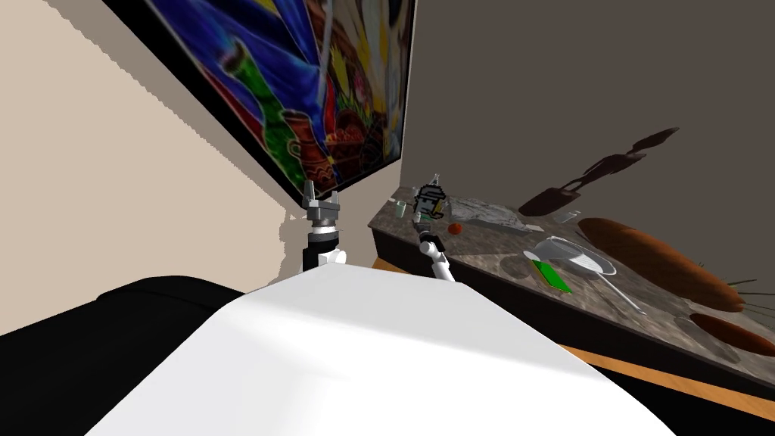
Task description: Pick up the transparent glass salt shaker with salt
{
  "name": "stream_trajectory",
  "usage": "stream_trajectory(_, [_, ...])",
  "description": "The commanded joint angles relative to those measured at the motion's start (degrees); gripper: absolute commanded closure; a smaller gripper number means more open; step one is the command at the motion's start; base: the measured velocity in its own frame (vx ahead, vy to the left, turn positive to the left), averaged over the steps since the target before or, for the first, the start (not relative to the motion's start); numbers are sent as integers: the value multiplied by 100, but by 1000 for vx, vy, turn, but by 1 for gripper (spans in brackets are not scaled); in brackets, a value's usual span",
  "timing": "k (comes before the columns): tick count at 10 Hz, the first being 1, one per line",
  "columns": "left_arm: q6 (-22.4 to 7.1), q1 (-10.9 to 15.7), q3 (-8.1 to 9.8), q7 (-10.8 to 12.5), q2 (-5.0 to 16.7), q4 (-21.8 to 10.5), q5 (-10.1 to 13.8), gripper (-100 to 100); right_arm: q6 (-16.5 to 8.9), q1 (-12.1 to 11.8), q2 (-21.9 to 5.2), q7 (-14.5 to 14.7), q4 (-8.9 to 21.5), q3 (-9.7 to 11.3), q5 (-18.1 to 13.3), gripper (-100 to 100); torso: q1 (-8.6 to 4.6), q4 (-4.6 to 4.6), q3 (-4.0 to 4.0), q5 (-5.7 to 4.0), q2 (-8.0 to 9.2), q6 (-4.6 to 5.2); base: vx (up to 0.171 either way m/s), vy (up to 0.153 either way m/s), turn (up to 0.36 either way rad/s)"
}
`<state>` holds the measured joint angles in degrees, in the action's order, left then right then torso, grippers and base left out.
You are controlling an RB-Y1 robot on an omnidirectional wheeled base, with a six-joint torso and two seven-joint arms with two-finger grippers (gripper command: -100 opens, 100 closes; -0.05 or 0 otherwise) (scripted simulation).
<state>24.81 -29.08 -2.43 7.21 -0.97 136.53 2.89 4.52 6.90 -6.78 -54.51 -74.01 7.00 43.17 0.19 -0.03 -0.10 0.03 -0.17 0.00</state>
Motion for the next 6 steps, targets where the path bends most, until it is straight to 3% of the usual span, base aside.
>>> stream_trajectory(1, [0, 0, 0, 0, 0, 0, 0, 0, -79, 120, 188, -56, 99, -154, 55, -100, 0, 0, 0, 0, 0, 0, 59, 1, 37])
stream_trajectory(2, [0, -1, 0, 0, 0, 0, 0, 0, -118, 158, 284, -81, 115, -240, 79, -100, -9, -2, -7, -2, -14, 0, 107, -40, -20])
stream_trajectory(3, [0, -5, -3, 1, 2, -2, -1, 0, -93, 124, 232, -51, 90, -190, 56, -100, -17, -6, -21, -4, -39, 2, 53, -22, -2])
stream_trajectory(4, [0, -4, -3, 1, 2, -2, -1, 0, -107, 129, 241, -57, 89, -203, 59, 0, -13, -7, -19, -4, -30, 2, 7, -3, 2])
stream_trajectory(5, [0, -4, -3, 1, 2, -2, -1, 0, 163, 416, 277, 49, 375, -293, 202, -100, -8, -4, -11, -3, -18, 2, -45, -62, 220])
stream_trajectory(6, [0, -2, -4, 1, 2, -2, -1, 0, 163, 446, 277, 49, 462, -293, 202, -100, -23, 1, -1, -5, 0, -2, -48, -91, 155])
